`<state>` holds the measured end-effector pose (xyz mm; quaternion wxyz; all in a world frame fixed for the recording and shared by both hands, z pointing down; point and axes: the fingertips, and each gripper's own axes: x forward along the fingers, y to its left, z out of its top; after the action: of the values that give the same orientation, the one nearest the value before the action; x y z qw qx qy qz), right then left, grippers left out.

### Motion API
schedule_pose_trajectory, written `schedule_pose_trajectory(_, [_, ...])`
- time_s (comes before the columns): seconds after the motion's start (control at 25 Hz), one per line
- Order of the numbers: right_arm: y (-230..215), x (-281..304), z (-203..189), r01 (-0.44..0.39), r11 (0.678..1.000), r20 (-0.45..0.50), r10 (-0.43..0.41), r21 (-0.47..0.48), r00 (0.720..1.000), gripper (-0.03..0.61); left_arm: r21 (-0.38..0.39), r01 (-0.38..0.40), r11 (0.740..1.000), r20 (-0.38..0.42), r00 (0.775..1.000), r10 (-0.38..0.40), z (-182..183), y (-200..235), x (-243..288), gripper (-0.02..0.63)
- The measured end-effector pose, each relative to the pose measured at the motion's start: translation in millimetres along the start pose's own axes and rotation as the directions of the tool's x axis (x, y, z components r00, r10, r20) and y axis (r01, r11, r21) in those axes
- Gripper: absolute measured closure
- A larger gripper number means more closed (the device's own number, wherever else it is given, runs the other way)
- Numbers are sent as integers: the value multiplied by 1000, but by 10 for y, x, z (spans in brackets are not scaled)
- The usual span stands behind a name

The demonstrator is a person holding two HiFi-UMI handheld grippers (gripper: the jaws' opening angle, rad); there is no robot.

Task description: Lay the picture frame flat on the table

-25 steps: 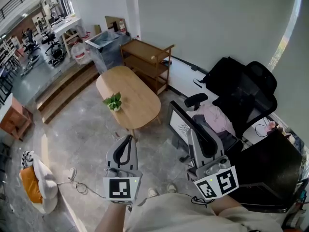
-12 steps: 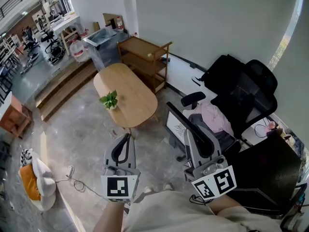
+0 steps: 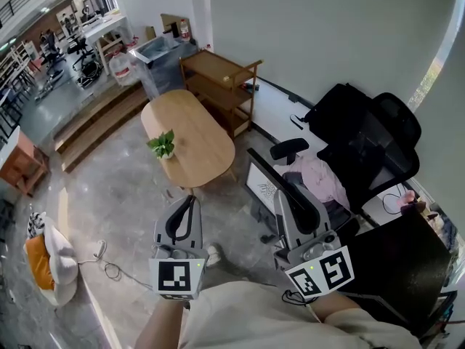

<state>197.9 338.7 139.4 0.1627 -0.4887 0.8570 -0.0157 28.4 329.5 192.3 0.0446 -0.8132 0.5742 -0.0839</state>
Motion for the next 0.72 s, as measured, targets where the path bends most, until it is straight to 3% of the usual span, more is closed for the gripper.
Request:
schedule_pose_trajectory(0.28, [-129, 200, -131, -34, 999, -9, 34, 0, 999, 529, 8, -27, 1000, -6, 1000, 27, -85, 84, 207, 601])
schedule_pose_trajectory(0.72, [-445, 724, -472, 1, 1000, -36, -1, 9, 999, 529, 21, -10, 1000, -26, 1000, 10, -270, 382, 795, 601])
